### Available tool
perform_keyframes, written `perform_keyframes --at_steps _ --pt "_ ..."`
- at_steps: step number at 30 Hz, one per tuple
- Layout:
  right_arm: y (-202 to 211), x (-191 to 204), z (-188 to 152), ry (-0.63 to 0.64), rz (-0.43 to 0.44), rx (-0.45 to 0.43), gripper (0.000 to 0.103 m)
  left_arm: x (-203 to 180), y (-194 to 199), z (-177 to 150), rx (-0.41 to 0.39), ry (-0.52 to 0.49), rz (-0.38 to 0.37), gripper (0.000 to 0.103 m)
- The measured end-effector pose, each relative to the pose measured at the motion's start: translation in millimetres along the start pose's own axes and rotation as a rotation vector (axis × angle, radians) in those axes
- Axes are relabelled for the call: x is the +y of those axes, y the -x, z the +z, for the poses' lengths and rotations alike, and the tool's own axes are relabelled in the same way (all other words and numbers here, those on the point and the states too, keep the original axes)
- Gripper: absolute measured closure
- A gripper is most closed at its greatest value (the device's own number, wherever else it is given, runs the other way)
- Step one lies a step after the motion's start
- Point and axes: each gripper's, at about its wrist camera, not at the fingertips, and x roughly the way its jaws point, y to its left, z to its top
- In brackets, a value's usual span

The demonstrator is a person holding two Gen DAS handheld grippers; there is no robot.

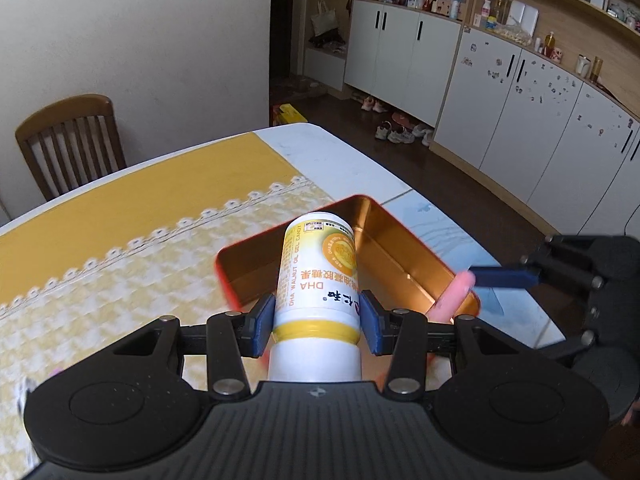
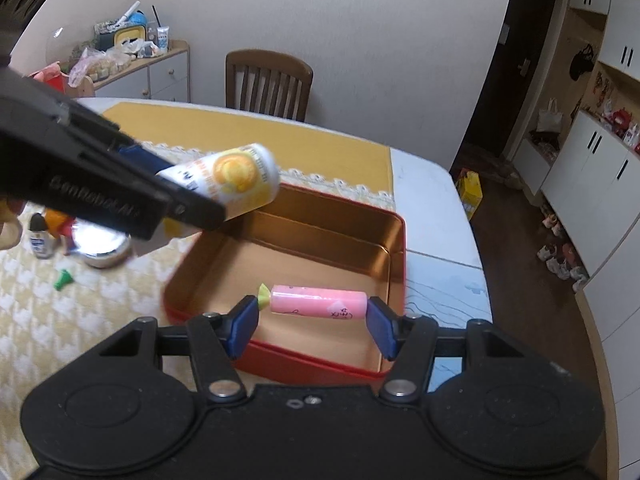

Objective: Organize rigid objects
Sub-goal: 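Carry the DHA bottle and lip balm into the red tin box with both tools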

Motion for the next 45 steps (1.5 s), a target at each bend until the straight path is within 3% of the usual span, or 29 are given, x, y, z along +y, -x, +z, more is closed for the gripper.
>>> perform_keyframes --at_steps 14,21,32,36,42,45 --pt "-64 -17 6 0.041 0.078 0.105 0.045 -21 -101 23 0.125 -0.098 -0.042 0.059" --pt "-80 -15 6 0.066 0.114 0.162 0.045 -24 -128 24 0.19 -0.075 -0.047 0.059" --pt "-80 -18 8 0.013 0.12 0.203 0.044 -16 -137 26 0.226 -0.003 -0.065 0.059" --pt "-79 -16 6 0.007 0.127 0.205 0.039 -14 -132 26 0.227 0.035 -0.069 0.058" --pt "-78 -29 11 -0.039 0.137 0.178 0.038 -11 -114 26 0.191 0.045 -0.047 0.049" --pt "-75 -32 12 -0.049 0.125 0.165 0.031 -13 -102 26 0.159 0.04 -0.035 0.044"
